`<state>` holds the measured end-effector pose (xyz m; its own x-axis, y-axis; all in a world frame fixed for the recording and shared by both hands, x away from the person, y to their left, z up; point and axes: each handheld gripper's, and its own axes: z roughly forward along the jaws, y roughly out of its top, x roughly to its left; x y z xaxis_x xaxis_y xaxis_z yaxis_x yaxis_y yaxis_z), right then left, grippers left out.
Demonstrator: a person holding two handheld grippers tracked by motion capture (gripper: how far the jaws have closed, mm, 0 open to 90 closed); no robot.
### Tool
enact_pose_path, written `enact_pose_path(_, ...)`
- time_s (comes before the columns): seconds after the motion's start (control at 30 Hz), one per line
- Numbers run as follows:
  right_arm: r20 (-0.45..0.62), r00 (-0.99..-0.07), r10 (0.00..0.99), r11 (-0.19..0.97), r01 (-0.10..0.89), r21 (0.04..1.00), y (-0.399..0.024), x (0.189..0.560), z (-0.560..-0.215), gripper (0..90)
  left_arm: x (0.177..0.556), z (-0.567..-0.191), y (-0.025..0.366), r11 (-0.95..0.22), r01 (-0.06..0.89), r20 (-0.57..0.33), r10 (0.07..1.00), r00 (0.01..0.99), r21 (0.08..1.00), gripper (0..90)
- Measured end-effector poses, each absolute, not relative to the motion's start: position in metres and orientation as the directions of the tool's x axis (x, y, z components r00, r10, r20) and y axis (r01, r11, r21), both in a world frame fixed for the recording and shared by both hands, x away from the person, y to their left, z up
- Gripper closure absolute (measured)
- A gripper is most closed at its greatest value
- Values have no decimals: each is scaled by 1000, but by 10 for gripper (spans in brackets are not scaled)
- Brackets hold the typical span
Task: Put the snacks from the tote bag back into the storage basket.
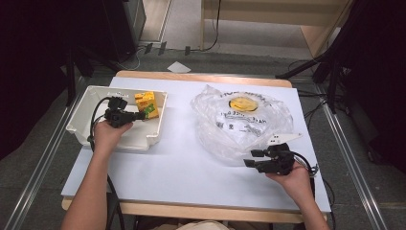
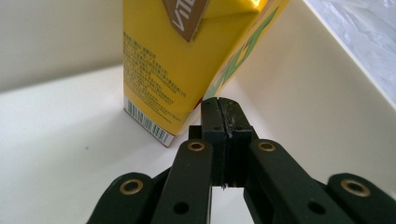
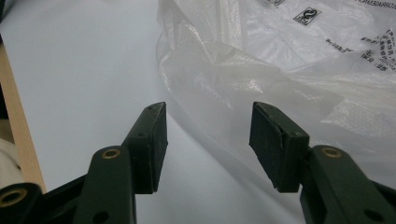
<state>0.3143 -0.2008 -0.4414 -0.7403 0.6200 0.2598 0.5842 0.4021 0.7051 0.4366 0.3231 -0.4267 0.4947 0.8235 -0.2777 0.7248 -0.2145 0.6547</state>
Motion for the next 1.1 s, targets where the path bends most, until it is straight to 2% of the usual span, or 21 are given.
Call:
enact_pose_path(0.47,259,-741,620,401,583,707,-201,314,-442,479,442,-429,326,-171,726,-271,851,449,666,900)
enact_pose_path(1.1,260,-741,619,402,583,706,-201,314,-442,485,439,-425,331,-154,728,-290,847,445,668,872)
